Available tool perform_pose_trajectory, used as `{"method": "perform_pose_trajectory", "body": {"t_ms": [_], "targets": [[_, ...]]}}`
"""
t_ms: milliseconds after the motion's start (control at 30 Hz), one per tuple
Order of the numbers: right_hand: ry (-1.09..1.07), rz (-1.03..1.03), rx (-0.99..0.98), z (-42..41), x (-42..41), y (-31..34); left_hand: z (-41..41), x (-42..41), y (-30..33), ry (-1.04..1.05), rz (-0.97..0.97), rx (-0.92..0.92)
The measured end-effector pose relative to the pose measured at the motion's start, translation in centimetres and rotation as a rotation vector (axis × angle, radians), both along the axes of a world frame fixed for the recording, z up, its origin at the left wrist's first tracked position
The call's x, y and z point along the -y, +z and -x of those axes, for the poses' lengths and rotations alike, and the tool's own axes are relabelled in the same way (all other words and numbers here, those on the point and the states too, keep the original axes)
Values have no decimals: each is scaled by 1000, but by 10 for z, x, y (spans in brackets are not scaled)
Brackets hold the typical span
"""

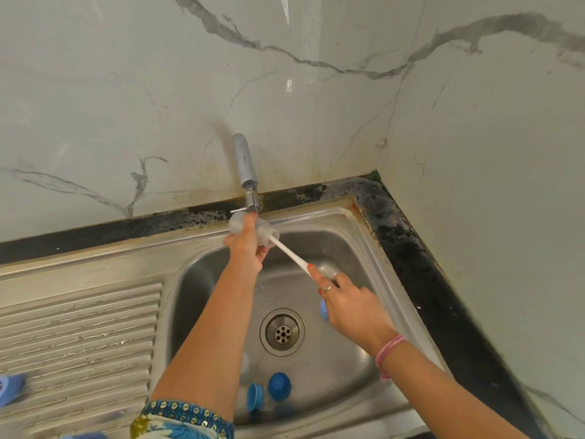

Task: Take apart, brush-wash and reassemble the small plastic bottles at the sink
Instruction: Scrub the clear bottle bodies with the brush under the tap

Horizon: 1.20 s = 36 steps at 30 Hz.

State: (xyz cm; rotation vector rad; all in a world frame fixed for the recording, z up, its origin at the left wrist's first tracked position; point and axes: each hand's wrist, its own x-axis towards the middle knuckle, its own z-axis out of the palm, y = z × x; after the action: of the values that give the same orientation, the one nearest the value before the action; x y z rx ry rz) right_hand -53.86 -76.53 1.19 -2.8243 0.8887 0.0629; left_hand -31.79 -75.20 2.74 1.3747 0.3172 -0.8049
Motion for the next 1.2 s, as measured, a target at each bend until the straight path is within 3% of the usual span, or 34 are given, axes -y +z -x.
{"method": "perform_pose_trajectory", "body": {"t_ms": [167, 300, 500, 867, 1067, 1200], "targets": [[-12, -513, 286, 5, 18, 24, 1, 0, -1, 58, -8, 145], [36, -360, 251, 15, 49, 30, -11, -1, 3, 100, 57, 31], [82, -379, 155, 23, 50, 37, -14, -13, -20, 173, 127, -233], [85, 41, 17, 30, 23, 59, -3, 2, -23, 348, 101, -154], [33, -45, 21, 49, 36, 77, -20, -14, -23, 498, 109, -152], [-63, -201, 76, 60, 53, 71, -19, -20, -18, 279, 209, -183]]}}
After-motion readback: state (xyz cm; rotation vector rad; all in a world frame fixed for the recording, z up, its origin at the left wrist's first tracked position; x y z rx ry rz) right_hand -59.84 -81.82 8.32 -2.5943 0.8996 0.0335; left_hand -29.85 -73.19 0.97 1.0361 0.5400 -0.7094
